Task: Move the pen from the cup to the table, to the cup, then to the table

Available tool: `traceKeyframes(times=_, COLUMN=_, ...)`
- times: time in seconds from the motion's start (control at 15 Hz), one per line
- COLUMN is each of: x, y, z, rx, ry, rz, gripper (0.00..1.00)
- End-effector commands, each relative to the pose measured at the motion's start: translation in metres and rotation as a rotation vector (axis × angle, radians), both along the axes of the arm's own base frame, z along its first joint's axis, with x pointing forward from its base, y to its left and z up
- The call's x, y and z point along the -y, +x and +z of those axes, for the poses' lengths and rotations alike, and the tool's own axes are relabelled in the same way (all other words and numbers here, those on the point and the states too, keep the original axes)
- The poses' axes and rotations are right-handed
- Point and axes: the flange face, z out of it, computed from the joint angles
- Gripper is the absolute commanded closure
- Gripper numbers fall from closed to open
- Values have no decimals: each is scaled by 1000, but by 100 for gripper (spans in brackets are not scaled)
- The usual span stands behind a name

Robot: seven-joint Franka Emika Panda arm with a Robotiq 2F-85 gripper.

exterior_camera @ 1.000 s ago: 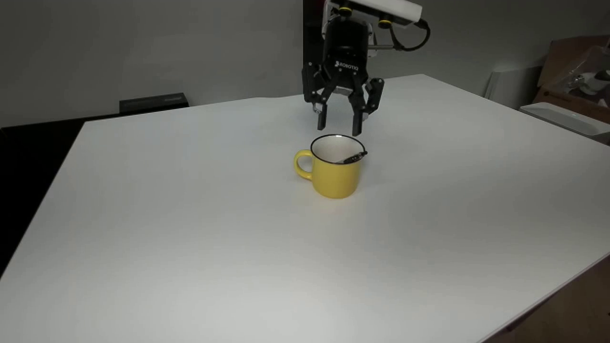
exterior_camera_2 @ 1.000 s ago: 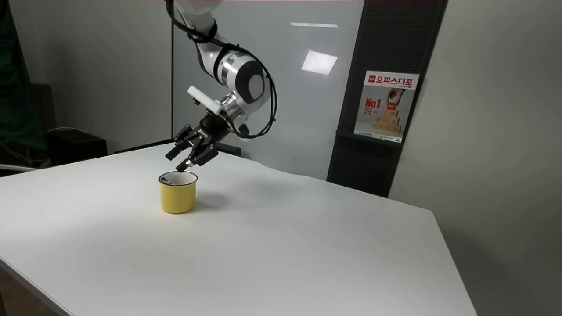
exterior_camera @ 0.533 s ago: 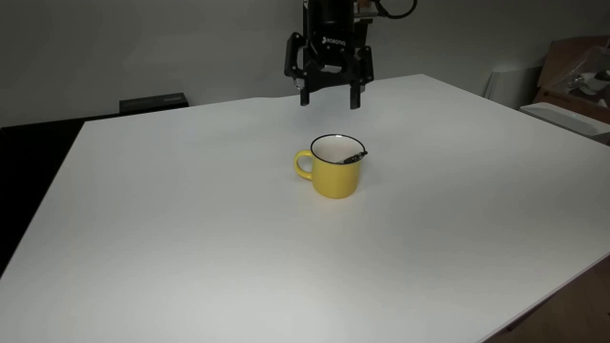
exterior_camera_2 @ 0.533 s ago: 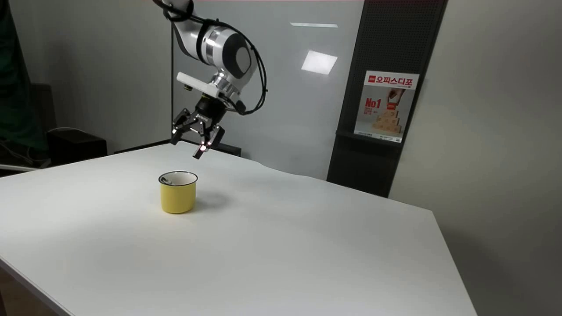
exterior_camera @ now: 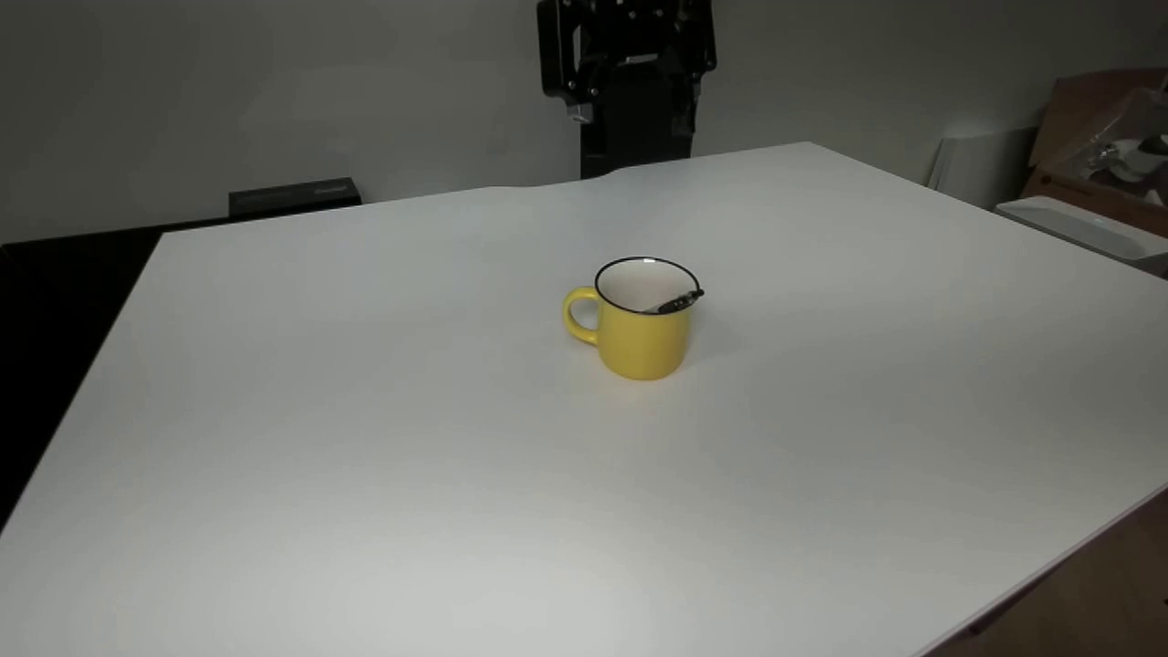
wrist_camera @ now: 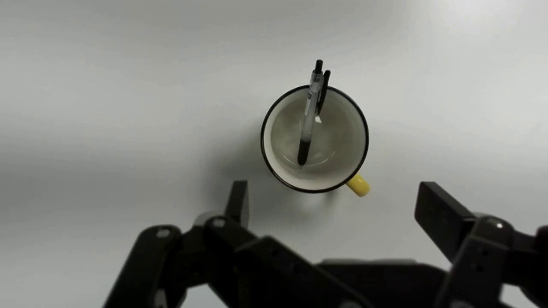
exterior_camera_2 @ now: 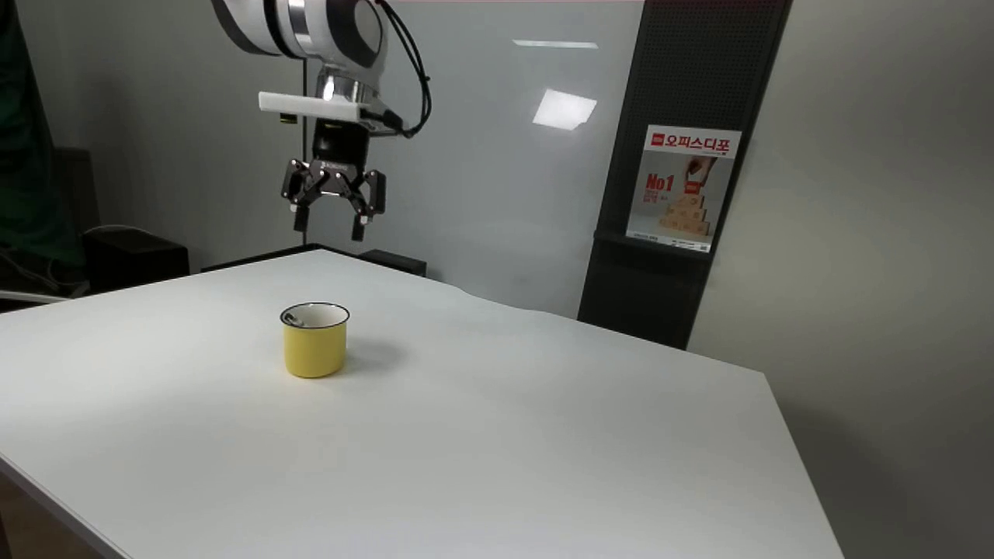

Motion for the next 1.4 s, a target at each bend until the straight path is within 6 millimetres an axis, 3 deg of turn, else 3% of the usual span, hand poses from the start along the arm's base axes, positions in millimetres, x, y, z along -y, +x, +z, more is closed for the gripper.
traceKeyframes(times=0.0, x=-3, y=-43, z=34, rx=167, ry=-55, rz=93, gripper=0)
traceKeyframes(times=0.27, x=7, y=-75, z=42, rx=368, ry=50, rz=127, gripper=0)
traceKeyframes(times=0.33, x=-7, y=-47, z=39, rx=312, ry=11, rz=125, gripper=0)
traceKeyframes(times=0.47, x=-3, y=-55, z=38, rx=318, ry=15, rz=131, gripper=0)
traceKeyframes(times=1.07, x=-6, y=-51, z=34, rx=315, ry=16, rz=133, gripper=0)
traceKeyframes(times=1.33, x=-4, y=-71, z=28, rx=361, ry=-16, rz=155, gripper=0)
